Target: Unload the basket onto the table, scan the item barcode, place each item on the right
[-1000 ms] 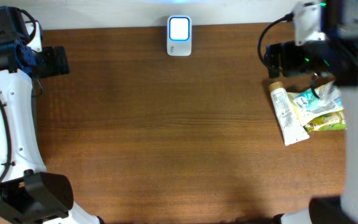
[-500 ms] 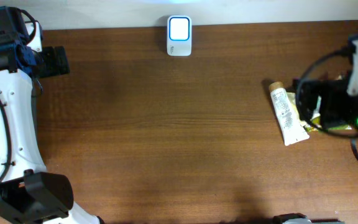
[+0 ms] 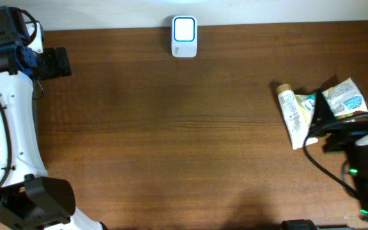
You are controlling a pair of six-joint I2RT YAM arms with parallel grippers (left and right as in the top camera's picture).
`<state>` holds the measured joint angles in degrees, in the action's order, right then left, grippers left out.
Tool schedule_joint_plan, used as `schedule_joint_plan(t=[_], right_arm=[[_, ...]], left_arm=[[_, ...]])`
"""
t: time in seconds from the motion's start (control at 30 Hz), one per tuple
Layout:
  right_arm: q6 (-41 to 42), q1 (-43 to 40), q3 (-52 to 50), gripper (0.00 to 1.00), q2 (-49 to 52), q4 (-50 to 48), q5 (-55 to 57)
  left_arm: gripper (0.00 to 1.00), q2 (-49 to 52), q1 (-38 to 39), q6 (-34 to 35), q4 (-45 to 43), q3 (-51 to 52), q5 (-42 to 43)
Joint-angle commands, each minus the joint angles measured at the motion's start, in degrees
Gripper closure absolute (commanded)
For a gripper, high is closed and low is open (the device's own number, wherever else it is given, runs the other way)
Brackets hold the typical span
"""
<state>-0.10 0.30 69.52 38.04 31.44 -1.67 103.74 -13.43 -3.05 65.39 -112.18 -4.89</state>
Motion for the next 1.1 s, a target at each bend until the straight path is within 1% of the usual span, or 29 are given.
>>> schedule_joint_plan(t=[0.0,0.03,0.13,0.2,0.33,0.47,0.53,0.7,0.73,1.07], right_arm=[[-0.02,-0.33,-22.27,0.01,-8.98,-17.59,-5.53],[0.31,-0.31,-28.26,0.02,-11.26,-22.91,-6.29],[6.27,-0.31,-45.66,0.01,-19.23,-37.05,-6.73],[7.06,-0.26,-52.74,0.01,-23.76,-40.61,-6.73],[7.02,-0.26,-62.16,0.01,-32.00,-41.09,-5.33],[6.38,-0.26,-67.06,0.01,-35.87,-40.06,-4.24],[6.38,-0.26,-68.94,0.01,-37.79,-37.00,-4.11],[6.43,-0.26,-69.20,0.01,-37.86,-27.91,-3.96],[6.60,-0.24,-69.20,0.01,-37.86,-27.28,-3.98],[6.58,-0.28,-69.20,0.01,-37.83,-27.34,-4.07]], left_arm=[[0.01,0.09,-0.24,-0.70,-0.09,0.07,0.15],[0.01,0.09,-0.24,-0.70,-0.09,0.07,0.13],[0.01,0.09,-0.24,-0.70,-0.09,0.07,0.15],[0.01,0.09,-0.24,-0.70,-0.09,0.07,0.15],[0.01,0.07,-0.24,-0.70,-0.11,0.07,0.15],[0.01,0.07,-0.24,-0.70,-0.09,0.07,0.15],[0.01,0.09,-0.24,-0.70,-0.09,0.07,0.15],[0.01,0.09,-0.24,-0.70,-0.09,0.07,0.13],[0.01,0.09,-0.24,-0.70,-0.09,0.07,0.13],[0.01,0.09,-0.24,-0.70,-0.09,0.07,0.15]])
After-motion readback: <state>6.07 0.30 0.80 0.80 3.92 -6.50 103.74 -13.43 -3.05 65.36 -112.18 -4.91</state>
